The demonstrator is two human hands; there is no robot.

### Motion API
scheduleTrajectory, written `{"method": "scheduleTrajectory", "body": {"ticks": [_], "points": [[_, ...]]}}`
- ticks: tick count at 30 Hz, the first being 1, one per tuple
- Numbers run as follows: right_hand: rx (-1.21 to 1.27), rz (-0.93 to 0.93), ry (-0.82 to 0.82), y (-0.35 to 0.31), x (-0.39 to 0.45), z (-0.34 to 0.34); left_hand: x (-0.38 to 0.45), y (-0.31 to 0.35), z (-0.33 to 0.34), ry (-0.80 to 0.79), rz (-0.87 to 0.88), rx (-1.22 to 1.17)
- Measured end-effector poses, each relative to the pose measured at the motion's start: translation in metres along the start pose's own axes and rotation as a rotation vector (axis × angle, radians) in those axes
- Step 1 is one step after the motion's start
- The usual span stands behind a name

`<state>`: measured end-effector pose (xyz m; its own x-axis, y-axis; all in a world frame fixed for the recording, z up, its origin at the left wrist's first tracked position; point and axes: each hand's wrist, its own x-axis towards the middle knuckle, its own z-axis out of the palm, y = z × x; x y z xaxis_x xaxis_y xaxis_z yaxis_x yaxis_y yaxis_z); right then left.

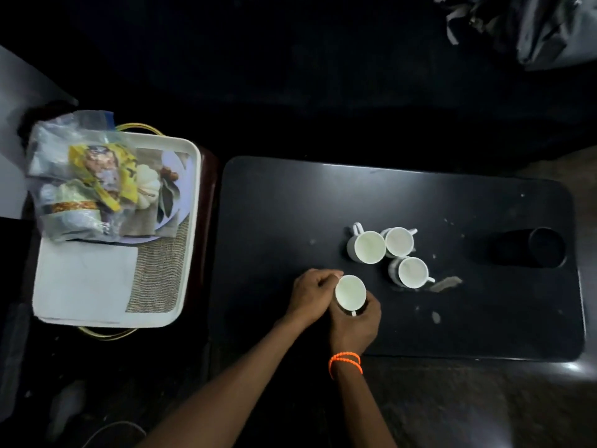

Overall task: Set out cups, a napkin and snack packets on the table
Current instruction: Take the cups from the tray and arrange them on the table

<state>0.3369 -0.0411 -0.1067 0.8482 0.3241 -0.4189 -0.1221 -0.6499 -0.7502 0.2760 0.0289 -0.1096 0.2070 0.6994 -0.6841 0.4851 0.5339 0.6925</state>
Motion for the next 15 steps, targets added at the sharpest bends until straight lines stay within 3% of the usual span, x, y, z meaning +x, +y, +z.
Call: {"method": "scheduleTrajectory", "body": {"ticks": [9, 15], "points": [[-0.112, -0.072, 0.060, -0.007, 0.038, 0.011, 0.016, 0.014, 0.033, 0.075, -0.039, -0.065], [-0.121, -0.127, -0.001, -0.003, 0.052, 0.011, 0.015, 0.014, 0.038, 0.145, -0.075, -0.107]]}}
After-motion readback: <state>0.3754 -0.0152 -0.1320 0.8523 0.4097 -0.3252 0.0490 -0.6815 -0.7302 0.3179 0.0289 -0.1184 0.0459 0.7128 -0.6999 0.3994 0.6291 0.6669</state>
